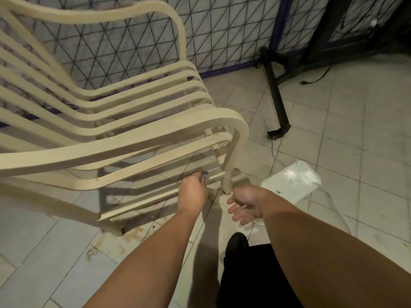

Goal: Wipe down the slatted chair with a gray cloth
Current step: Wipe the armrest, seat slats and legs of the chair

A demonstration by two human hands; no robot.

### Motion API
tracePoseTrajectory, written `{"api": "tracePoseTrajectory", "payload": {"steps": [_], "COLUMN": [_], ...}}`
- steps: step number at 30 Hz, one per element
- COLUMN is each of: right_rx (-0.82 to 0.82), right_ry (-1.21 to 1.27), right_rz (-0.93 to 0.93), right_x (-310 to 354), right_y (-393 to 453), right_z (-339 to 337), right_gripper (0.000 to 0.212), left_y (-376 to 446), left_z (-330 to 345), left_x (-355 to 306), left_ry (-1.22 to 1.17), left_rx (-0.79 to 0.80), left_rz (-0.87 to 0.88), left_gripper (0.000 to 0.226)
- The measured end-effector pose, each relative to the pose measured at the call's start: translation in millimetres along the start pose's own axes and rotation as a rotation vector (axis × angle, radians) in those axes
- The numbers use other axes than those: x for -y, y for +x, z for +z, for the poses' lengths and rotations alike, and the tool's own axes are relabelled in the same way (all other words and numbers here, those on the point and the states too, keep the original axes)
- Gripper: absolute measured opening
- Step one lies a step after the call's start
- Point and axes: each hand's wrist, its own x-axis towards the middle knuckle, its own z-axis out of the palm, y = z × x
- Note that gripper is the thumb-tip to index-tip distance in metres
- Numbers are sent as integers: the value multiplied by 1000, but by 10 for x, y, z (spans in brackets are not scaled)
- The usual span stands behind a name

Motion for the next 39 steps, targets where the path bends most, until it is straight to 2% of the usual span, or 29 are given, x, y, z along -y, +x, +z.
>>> {"api": "tracePoseTrajectory", "payload": {"steps": [4, 8, 11, 14, 16, 20, 22, 25, 26, 29, 31, 33, 37, 39], "right_rx": [35, 145, 192, 192, 87, -215, -233, -205, -180, -82, -99, -186, -564, -639], "right_ry": [335, 672, 814, 831, 748, 621, 581, 688, 754, 893, 923, 898, 782, 797], "right_rz": [-36, -75, -105, -142, -141, -162, -204, -215, -228, -302, -319, -335, -353, -311], "right_x": [-6, -10, -3, -25, -50, -181, -179, -60, 17, 218, 275, 283, 238, 176], "right_y": [-92, -31, -54, -34, 21, 251, 323, 444, 442, 347, 308, 296, 236, 225], "right_z": [-47, -41, 8, 63, 40, -166, -203, -117, -64, 16, -34, -131, -397, -479], "right_gripper": [40, 36, 27, 22, 17, 3, 5, 9, 14, 10, 15, 16, 33, 36], "left_y": [-31, -169, -246, -226, -188, -55, -10, -53, -80, -117, -114, -100, -58, -34], "left_z": [26, 164, 150, 58, -35, -267, -365, -407, -400, -376, -384, -411, -476, -492], "left_x": [-291, -381, -365, -279, -196, 128, 279, 369, 368, 328, 311, 319, 373, 399], "left_ry": [-291, -732, -871, -721, -502, 363, 533, 555, 560, 562, 549, 521, 478, 473], "left_rx": [60, 191, 233, 275, 282, 184, 334, 592, 615, 620, 630, 648, 674, 681], "left_rz": [-68, -467, -554, -424, -307, 7, 36, -6, -15, -34, -52, -63, -62, -63], "left_gripper": [27, 25, 23, 20, 22, 44, 58, 72, 75, 80, 85, 88, 90, 90]}}
